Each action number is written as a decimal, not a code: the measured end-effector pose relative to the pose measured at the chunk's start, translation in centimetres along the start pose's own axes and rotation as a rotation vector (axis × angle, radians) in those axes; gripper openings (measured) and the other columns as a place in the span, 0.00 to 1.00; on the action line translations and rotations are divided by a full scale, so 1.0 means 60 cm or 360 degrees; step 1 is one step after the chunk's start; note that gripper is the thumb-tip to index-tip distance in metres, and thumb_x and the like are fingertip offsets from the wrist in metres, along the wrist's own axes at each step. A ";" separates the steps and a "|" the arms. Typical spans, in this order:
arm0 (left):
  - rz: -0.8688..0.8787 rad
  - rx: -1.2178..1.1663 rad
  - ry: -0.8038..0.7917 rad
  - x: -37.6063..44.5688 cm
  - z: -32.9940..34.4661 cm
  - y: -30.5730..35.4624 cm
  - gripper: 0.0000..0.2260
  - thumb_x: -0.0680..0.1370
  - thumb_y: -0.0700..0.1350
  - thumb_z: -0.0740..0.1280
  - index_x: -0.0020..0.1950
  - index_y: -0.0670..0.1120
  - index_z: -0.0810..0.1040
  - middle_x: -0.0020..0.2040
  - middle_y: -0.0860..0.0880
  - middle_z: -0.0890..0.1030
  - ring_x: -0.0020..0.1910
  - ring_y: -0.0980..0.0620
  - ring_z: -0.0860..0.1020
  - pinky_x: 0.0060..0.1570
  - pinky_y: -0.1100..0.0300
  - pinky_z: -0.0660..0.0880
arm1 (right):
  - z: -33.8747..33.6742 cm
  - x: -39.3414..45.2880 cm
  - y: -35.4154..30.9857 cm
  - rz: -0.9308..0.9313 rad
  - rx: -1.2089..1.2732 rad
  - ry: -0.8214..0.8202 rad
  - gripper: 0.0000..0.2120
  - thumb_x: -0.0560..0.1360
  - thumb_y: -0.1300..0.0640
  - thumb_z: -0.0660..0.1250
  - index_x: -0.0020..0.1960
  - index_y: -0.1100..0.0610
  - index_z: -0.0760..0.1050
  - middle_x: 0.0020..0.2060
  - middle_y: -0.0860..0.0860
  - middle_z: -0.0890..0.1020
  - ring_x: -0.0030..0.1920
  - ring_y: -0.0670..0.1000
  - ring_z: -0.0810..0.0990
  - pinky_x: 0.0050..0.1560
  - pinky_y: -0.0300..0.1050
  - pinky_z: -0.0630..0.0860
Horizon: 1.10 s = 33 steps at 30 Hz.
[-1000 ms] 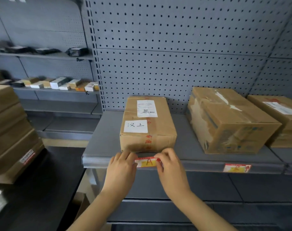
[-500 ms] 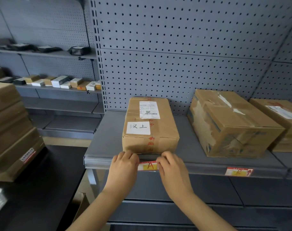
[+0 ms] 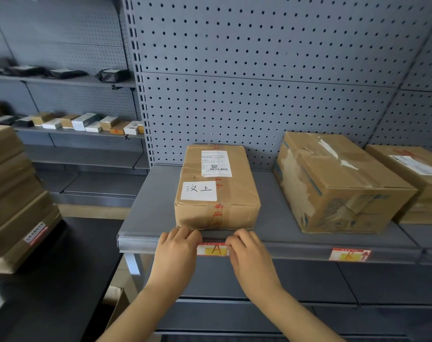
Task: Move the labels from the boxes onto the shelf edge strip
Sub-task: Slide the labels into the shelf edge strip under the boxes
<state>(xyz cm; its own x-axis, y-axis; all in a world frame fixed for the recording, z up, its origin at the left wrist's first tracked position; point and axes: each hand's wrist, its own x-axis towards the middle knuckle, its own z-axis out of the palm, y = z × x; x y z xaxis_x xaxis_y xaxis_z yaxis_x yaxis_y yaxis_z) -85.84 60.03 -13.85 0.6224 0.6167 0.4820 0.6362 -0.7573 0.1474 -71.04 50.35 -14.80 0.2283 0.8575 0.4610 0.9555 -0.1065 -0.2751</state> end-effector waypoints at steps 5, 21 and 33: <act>-0.0064 -0.0042 -0.0006 0.001 0.000 0.006 0.16 0.57 0.31 0.77 0.34 0.47 0.77 0.33 0.49 0.78 0.29 0.48 0.76 0.29 0.57 0.70 | -0.001 0.005 0.003 -0.0009 0.0020 -0.0012 0.07 0.69 0.65 0.72 0.41 0.55 0.76 0.41 0.49 0.77 0.42 0.51 0.76 0.36 0.46 0.76; -0.0124 0.0043 -0.0198 0.001 -0.022 0.021 0.15 0.54 0.29 0.75 0.32 0.46 0.78 0.34 0.45 0.80 0.27 0.45 0.76 0.28 0.55 0.74 | -0.010 -0.001 -0.011 0.0057 -0.0213 -0.0165 0.14 0.60 0.65 0.78 0.41 0.53 0.79 0.41 0.48 0.78 0.41 0.50 0.78 0.31 0.42 0.77; -0.0087 0.0082 -0.0171 -0.015 -0.108 0.075 0.12 0.65 0.34 0.72 0.46 0.46 0.80 0.40 0.46 0.79 0.36 0.44 0.78 0.36 0.56 0.71 | -0.126 -0.026 -0.022 0.0111 0.0029 -0.0081 0.08 0.77 0.60 0.61 0.52 0.55 0.78 0.50 0.49 0.79 0.53 0.50 0.73 0.49 0.45 0.74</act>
<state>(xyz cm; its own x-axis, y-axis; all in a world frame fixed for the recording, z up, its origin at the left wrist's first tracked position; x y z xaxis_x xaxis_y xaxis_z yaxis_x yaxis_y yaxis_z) -86.49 54.70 -8.01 0.6296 0.6783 0.3789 0.6915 -0.7115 0.1248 -71.27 45.34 -8.79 0.2842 0.8728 0.3969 0.9339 -0.1585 -0.3204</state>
